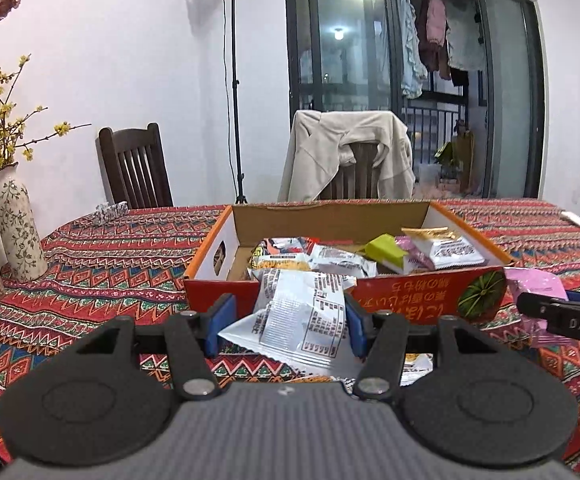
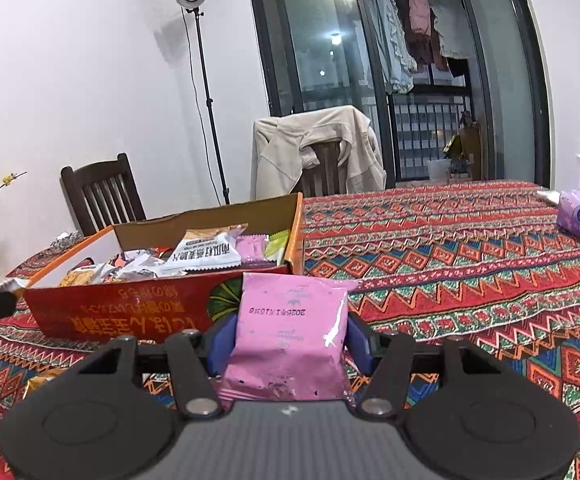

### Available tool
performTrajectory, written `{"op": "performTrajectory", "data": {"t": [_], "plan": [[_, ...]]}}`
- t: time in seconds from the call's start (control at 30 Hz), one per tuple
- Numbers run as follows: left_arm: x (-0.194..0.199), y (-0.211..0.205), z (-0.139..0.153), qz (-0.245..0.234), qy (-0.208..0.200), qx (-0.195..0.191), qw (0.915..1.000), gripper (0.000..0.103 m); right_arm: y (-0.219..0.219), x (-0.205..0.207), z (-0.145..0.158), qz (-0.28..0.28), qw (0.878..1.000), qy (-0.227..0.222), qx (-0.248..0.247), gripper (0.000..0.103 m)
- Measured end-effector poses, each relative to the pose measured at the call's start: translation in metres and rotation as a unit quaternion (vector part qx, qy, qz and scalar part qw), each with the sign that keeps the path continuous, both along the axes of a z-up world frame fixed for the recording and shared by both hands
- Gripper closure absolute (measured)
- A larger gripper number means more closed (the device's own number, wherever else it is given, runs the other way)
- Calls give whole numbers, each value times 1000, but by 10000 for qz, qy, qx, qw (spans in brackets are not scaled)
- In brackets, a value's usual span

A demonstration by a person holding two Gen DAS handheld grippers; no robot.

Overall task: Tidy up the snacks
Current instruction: 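Carry the white packet left and pink packet right into the box, open both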

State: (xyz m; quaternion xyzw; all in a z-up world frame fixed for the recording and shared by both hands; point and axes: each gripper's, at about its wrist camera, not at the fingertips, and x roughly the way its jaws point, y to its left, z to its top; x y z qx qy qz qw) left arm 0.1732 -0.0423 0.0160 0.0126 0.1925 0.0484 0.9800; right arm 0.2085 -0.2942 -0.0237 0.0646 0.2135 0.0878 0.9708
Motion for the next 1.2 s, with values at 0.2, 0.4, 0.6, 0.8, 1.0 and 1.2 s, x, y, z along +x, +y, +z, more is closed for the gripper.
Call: {"op": "performTrajectory", "data": {"t": [0.2, 0.4, 0.6, 0.8, 1.0, 1.2], "plan": [[-13, 2, 6, -58, -121, -99, 9999, 46, 5, -11, 5, -57, 9994, -310, -151, 45], [-19, 6, 14, -130, -249, -184, 9994, 46, 14, -19, 17, 82, 9978, -588, -277, 45], [-12, 6, 18, -214, -279, -253, 9991, 46, 21, -26, 36, 128, 9964, -783, -308, 45], [9, 11, 28, -340, -363, -205, 9986, 46, 32, -6, 56, 253, 9959, -823, -293, 45], [55, 17, 51, -381, -400, -279, 9981, 46, 52, 38, 81, 295, 9955, -883, -184, 45], [104, 20, 61, -191, -489, -300, 9982, 46, 73, 83, 87, 292, 9959, -852, -32, 45]]}}
